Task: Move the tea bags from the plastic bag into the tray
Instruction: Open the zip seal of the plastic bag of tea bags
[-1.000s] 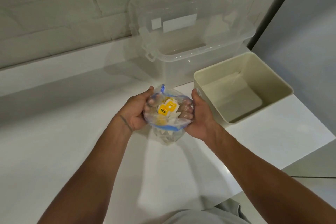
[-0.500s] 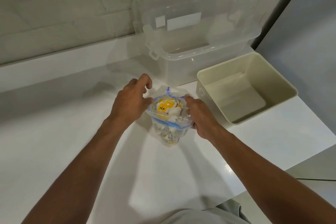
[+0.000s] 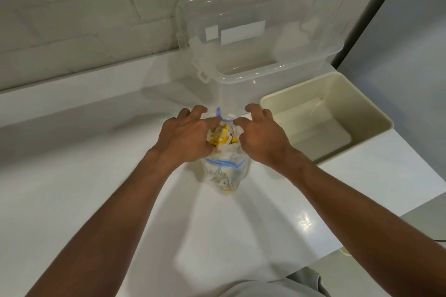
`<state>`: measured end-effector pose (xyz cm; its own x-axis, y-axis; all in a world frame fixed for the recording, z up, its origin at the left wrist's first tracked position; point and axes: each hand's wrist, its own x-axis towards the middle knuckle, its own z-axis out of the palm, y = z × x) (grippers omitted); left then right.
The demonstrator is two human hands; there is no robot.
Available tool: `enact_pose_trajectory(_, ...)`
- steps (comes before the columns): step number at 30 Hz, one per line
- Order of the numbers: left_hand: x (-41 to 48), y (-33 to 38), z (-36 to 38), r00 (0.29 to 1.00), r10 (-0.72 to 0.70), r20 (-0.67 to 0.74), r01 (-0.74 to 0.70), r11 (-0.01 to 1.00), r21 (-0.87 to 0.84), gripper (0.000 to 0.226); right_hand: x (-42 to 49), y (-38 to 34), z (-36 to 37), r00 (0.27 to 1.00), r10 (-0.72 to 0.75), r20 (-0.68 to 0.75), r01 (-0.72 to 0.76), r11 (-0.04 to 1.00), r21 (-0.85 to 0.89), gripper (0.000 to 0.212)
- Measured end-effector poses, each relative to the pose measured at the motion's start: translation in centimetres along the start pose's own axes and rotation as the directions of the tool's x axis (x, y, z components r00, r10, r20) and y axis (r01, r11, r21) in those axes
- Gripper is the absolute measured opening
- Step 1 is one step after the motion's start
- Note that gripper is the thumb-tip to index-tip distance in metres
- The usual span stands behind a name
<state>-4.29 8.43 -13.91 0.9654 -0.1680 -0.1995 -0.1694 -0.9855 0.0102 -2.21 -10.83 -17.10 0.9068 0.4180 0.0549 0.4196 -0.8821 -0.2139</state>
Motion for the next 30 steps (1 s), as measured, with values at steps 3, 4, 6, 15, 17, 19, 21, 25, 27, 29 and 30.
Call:
enact_pose_trajectory(3,0.6,-0.4,-0.3,0.997,-0.044,0.06,0.042,0.999,0.027,0.081,0.4,0.6,0.1,0.992,0.077,0.098,-0.077,0.997,-0.002,0.053)
enact_pose_trajectory(4,0.6,-0.4,-0.2,0.997,-0.035,0.073,0.034,0.999,0.011,0.083,0.2,0.6,0.1,0.992,0.07,0.101,-0.068,0.997,-0.027,0.055)
enact_pose_trajectory(6,0.7,-0.5,0.2,0.997,0.013,0.08,-0.009,0.999,-0.039,0.083,-0.2,0.6,0.0,0.995,0.058,0.078,-0.056,0.998,-0.024,0.053)
enact_pose_trajectory(15,-0.9,0.1,-0.3,0.975,0.009,0.224,-0.015,1.0,0.023,0.123,-1.7,0.2,-2.4,0.967,-0.192,0.167,0.227,0.948,-0.223,0.082)
enact_pose_trajectory(17,-1.0,0.5,-0.1,0.966,0.011,0.259,-0.024,0.999,0.046,0.13,-1.7,0.0,-2.7,0.96,-0.179,0.216,0.242,0.917,-0.316,0.091)
enact_pose_trajectory(19,-1.0,0.9,0.0,0.963,0.015,0.27,-0.035,0.997,0.071,0.134,-1.8,-0.5,-3.0,0.956,-0.163,0.242,0.244,0.902,-0.357,0.093)
enact_pose_trajectory(21,-1.0,1.2,0.0,0.964,0.025,0.263,-0.044,0.997,0.067,0.135,-1.7,-0.8,-3.2,0.954,-0.135,0.266,0.232,0.897,-0.376,0.094)
enact_pose_trajectory(25,-1.4,0.7,-0.3,0.976,0.073,0.205,-0.063,0.996,-0.056,0.121,-1.9,-0.7,-3.7,0.954,-0.158,0.255,0.228,0.933,-0.277,0.094)
enact_pose_trajectory(27,-1.7,0.4,-0.5,0.984,0.131,0.118,-0.113,0.983,-0.146,0.103,-1.9,-0.8,-4.2,0.956,-0.184,0.231,0.217,0.968,-0.126,0.085)
enact_pose_trajectory(29,-2.0,0.3,-0.8,0.989,0.145,0.031,-0.136,0.969,-0.205,0.085,-1.8,-0.9,-4.6,0.965,-0.173,0.197,0.174,0.985,0.013,0.068)
enact_pose_trajectory(30,-2.1,0.3,-0.9,0.991,0.133,-0.004,-0.13,0.966,-0.225,0.077,-1.7,-0.9,-4.7,0.97,-0.167,0.174,0.163,0.986,0.04,0.058)
